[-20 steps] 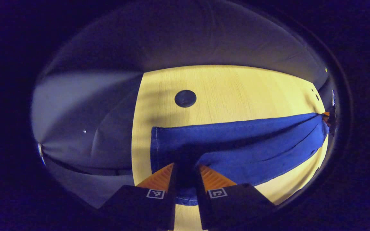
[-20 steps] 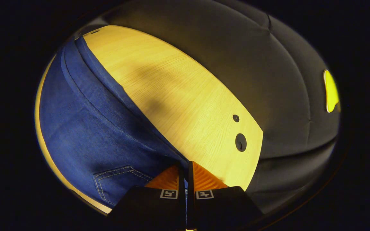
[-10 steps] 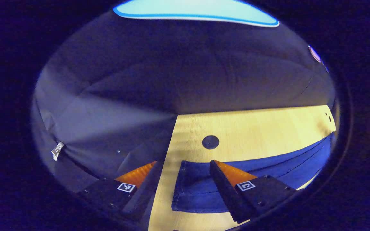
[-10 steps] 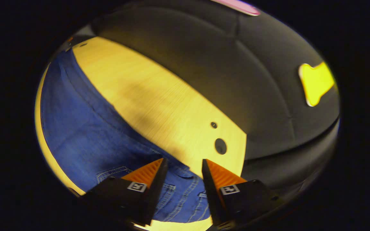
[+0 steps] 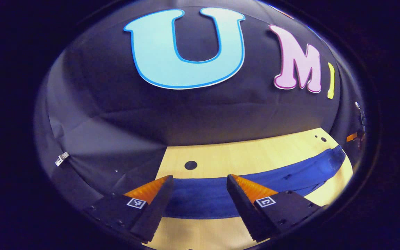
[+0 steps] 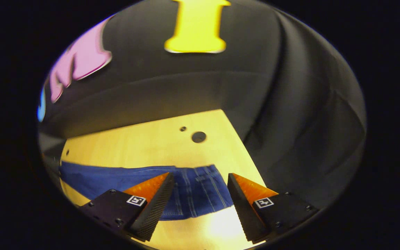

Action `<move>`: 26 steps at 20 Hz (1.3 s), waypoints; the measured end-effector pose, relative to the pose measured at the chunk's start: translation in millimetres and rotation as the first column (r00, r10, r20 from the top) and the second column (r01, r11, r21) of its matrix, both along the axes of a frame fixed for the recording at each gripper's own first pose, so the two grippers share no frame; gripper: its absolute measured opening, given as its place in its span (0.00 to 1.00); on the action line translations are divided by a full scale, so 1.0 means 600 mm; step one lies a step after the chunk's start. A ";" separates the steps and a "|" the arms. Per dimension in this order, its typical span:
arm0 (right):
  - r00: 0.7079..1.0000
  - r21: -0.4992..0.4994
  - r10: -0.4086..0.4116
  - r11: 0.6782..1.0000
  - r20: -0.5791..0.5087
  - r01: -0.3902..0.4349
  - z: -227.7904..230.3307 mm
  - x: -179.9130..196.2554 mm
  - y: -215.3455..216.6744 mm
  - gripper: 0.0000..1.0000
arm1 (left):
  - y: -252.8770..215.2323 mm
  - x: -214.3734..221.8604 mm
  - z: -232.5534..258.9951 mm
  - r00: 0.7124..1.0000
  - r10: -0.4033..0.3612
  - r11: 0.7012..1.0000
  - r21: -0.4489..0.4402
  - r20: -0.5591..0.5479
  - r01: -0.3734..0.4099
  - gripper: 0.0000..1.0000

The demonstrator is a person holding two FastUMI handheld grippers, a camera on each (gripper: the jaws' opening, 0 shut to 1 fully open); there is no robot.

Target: Grasp the waist and the cuffs of the jeans and fold them to make the two legs overlap; first hold the waist and fold one-third of the jeans toward the cuffs, then hold the cuffs and fold the remaining one-third in the same direction to finish folding.

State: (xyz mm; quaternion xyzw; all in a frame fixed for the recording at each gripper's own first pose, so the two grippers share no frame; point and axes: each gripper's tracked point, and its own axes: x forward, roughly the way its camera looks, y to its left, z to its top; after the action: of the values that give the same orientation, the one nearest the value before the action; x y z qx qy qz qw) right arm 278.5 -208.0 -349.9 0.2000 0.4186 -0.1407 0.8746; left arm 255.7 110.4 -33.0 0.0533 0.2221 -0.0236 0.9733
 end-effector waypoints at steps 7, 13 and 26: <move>0.941 0.286 -0.263 0.904 -0.212 0.317 -0.159 -0.077 0.006 0.98 | -0.113 -0.109 0.000 0.999 -0.053 0.998 -0.022 -0.009 0.053 0.99; 0.939 0.343 -0.258 0.881 -0.228 0.325 -0.195 -0.067 0.023 0.84 | -0.117 -0.140 0.007 1.000 -0.018 1.000 -0.022 -0.012 0.017 0.98; 0.980 0.132 -0.118 0.987 0.160 0.097 0.083 0.021 0.092 0.05 | 0.009 -0.196 -0.017 0.999 -0.023 0.999 -0.046 -0.024 0.022 0.99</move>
State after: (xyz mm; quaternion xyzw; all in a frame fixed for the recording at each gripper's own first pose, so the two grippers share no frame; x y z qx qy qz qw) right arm 291.0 -152.9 -299.9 0.2871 0.3402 -0.1443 0.8837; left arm 138.0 115.7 -43.4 0.0333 0.2329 -0.0402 0.9711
